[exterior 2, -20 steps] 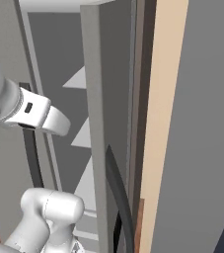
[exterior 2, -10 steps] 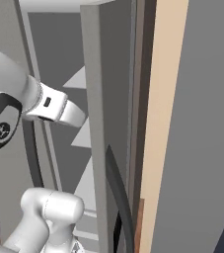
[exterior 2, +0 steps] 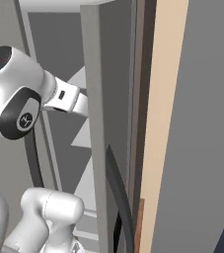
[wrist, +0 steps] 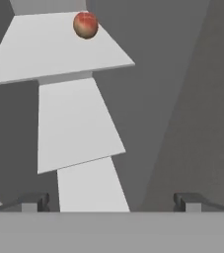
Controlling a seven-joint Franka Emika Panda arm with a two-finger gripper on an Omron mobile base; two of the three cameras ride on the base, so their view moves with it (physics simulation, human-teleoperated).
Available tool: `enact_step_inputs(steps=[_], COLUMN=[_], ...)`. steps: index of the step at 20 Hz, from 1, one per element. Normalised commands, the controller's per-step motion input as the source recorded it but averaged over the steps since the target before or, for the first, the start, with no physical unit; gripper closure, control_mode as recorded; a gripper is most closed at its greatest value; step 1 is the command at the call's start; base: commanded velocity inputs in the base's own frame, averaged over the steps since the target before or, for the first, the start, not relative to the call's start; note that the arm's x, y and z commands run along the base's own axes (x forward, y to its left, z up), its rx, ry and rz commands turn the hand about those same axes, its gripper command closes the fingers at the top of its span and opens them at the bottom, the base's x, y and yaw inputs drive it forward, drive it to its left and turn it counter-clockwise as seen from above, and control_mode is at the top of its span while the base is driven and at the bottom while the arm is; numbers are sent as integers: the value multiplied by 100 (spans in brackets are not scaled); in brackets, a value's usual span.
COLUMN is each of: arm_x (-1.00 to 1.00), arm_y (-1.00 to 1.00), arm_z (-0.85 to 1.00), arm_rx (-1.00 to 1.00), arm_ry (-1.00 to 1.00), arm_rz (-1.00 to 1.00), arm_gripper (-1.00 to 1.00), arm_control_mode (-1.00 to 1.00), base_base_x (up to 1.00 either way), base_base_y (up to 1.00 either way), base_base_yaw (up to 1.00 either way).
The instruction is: Take the steak, potato, and peach from the freezer and place them in the bowl on the counter.
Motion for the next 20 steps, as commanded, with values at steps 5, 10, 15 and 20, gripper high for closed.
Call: enact_step_inputs(steps=[5,10,15,20], arm_x=[50,47,45,22], arm_y=[-14,-14,-7,3], arm_z=[0,0,0,0], arm_rx=[0,1,0,0], arm_ry=[-2,0,0,-2], arm_rz=[-3,-1,0,0], arm_gripper=[-100,-100,-100,-100], arm_control_mode=[-100,-100,-100,-100], base_base_x=[0,0,0,0], base_base_y=[0,0,0,0], base_base_yaw=[0,0,0,0])
